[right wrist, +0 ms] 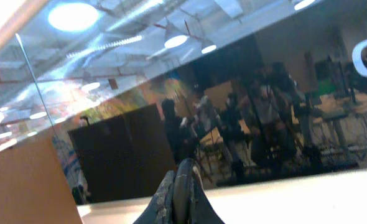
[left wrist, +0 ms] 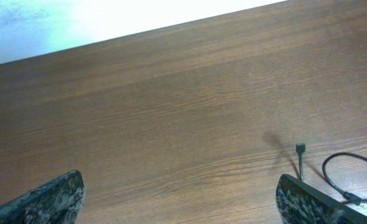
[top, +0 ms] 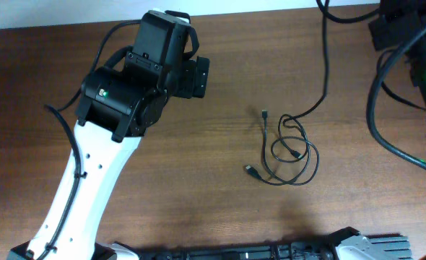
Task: Untangle cables
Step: 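Lift the strand and pull it up and right with the right gripper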
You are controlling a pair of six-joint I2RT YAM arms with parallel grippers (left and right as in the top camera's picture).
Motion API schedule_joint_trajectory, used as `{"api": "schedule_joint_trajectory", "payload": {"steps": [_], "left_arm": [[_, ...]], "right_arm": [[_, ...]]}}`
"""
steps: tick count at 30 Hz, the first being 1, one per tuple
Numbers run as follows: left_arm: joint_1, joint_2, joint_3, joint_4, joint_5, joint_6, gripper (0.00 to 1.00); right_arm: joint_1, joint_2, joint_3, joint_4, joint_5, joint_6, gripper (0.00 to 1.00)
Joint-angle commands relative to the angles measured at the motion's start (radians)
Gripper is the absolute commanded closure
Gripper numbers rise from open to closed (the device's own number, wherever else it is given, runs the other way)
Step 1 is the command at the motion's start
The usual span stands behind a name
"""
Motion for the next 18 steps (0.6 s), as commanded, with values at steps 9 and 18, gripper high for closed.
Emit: {"api": "schedule_joint_trajectory", "payload": {"steps": [9,18], "left_arm": [[0.0,0.004,0.017,0.002,-0.007,-0.012,0.01],[0.0,0.005,0.017,0.002,-0.007,-0.012,0.01]], "right_arm": [[0.002,-0.039,0.012,-0.007,0.008,-0.015,0.96],[0.002,-0.04,0.012,-0.047,0.007,-0.038,0.96]]}}
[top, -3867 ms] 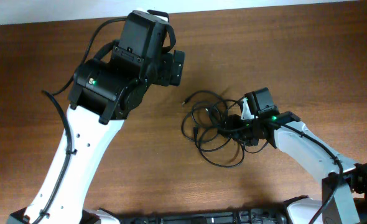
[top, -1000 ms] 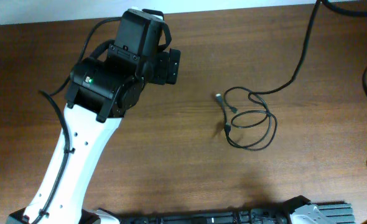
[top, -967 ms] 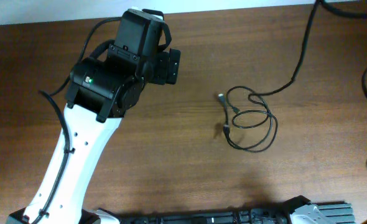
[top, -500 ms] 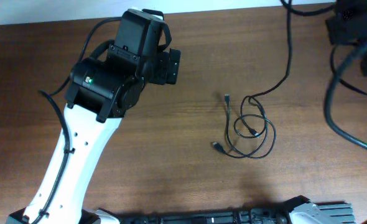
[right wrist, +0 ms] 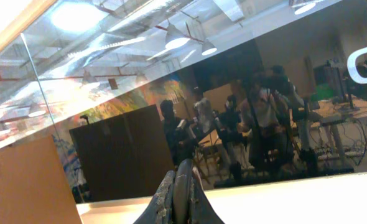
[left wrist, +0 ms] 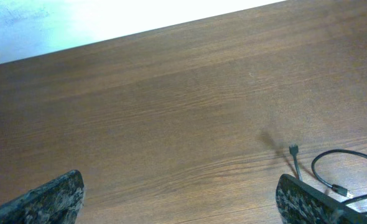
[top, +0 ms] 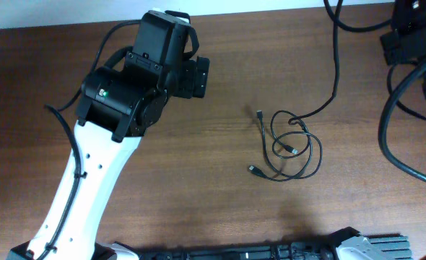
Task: Untangle cables
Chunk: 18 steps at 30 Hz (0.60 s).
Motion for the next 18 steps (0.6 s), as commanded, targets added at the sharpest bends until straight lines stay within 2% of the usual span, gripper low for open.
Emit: {"api": "schedule_joint_trajectory", "payload": {"steps": [1,7,12,18], "left_arm": [[0.0,0.004,0.017,0.002,-0.007,-0.012,0.01],[0.0,0.005,0.017,0.002,-0.007,-0.012,0.01],[0.0,0.008,0.017,-0.01,0.169,-0.013,0.01],[0.0,0.056,0.014,-0.011,0.198,0.016,0.01]], "right_arm": [[0.002,-0.005,0.011,-0.005,0.008,-0.014,0.96],[0.002,-0.006,0.011,-0.008,0.008,-0.014,0.96],[0.002,-0.013,0.011,-0.011,0.008,-0.015,0.96],[0.002,-0.03,0.011,-0.018,0.009,-0.015,0.96]]}}
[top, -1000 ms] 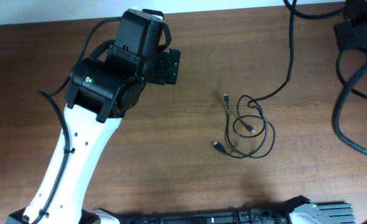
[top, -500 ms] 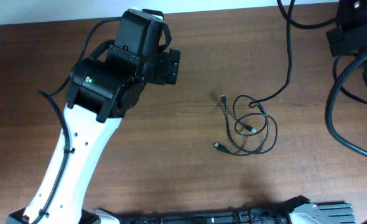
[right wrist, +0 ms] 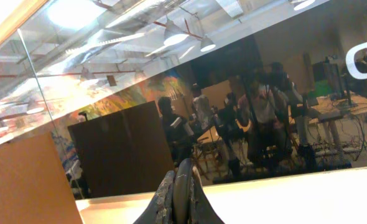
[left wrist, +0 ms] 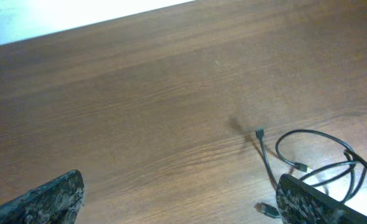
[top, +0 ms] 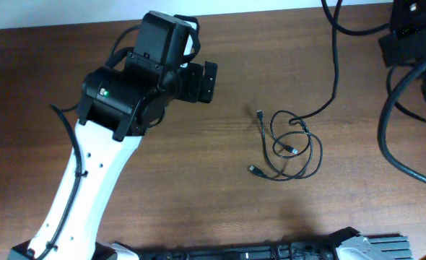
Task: Untangle cables
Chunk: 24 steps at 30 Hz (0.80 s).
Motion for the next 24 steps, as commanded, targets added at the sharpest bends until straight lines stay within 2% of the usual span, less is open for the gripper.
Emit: {"api": "schedule_joint_trajectory", "payload": {"steps": [1,8,17,20,24], "left_arm": [[0.0,0.057,0.006,0.008,0.072,0.047,0.01],[0.001,0.064,-0.193,0.196,0.595,0.479,0.01],[0.001,0.066,-0.441,0.368,1.007,0.896,0.01],[-0.005,0.066,-0.512,0.475,1.1,0.939,0.01],[-0.041,0.074,-0.591,0.658,1.102,0.939,0.01]], "right_arm": [[0.002,-0.027,0.011,-0.001,0.014,-0.014,0.96],[0.002,-0.056,0.011,-0.033,0.143,-0.037,0.96],[0.002,-0.094,0.011,-0.039,0.226,-0.036,0.96],[0.002,-0.093,0.011,-0.043,0.226,-0.036,0.96],[0.002,-0.093,0.011,-0.047,0.225,-0.035,0.96]]}}
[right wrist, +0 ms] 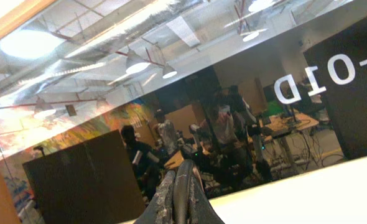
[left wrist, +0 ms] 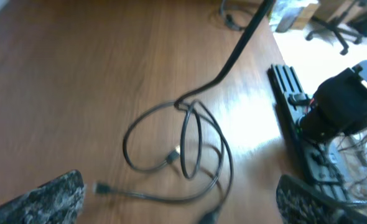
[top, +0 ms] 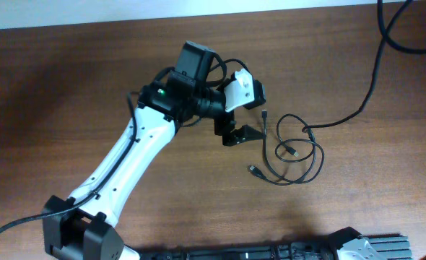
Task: Untangle cables
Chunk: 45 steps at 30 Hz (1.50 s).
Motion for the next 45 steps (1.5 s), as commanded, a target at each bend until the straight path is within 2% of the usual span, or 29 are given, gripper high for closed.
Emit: {"api": "schedule_joint_trajectory", "payload": {"steps": [1,6,12,17,18,19,20,21,22,29,33,38,45], "left_arm": [[-0.045,0.019,-0.079,0.143,0.089,0.062,0.01],[-0.116,0.076,-0.093,0.277,0.089,0.047,0.01],[-0.179,0.185,-0.093,0.526,0.075,-0.196,0.01],[-0.222,0.207,-0.093,0.591,0.082,-0.232,0.02],[-0.23,0.207,-0.093,0.599,0.082,-0.232,0.12],[-0.234,0.207,-0.093,0.604,0.082,-0.232,0.36],[-0.235,0.207,-0.093,0.607,0.082,-0.232,0.55],[-0.234,0.207,-0.093,0.606,0.081,-0.232,0.97],[-0.233,0.207,-0.093,0.606,0.081,-0.233,1.0],[-0.143,0.168,-0.092,0.575,0.074,-0.432,1.0],[-0.044,0.063,-0.092,0.464,0.036,-0.438,1.0],[0.045,-0.142,-0.092,0.3,-0.179,-0.437,1.0],[0.068,-0.43,-0.092,0.183,-0.664,-0.431,1.0]], "right_arm": [[0.002,0.001,0.011,0.0,0.015,-0.01,0.96],[0.002,0.0,0.011,-0.003,0.015,-0.01,0.96],[0.002,0.0,0.011,-0.012,0.015,-0.011,0.96],[0.002,0.001,0.01,-0.034,0.016,-0.011,0.96],[0.002,0.001,0.01,-0.037,0.016,-0.011,0.96],[0.002,0.001,0.01,-0.037,0.016,-0.011,0.96],[0.002,0.001,0.01,-0.037,0.016,-0.011,0.96],[0.002,0.0,0.01,-0.037,0.016,-0.011,0.96],[0.002,0.0,0.011,-0.037,0.017,-0.011,0.96],[0.002,0.0,0.011,-0.049,0.077,-0.011,0.96],[0.002,0.0,0.011,-0.06,0.111,-0.013,0.96],[0.002,0.001,0.01,-0.075,0.113,-0.023,0.96],[0.002,0.001,0.01,-0.086,0.113,-0.022,0.96]]}}
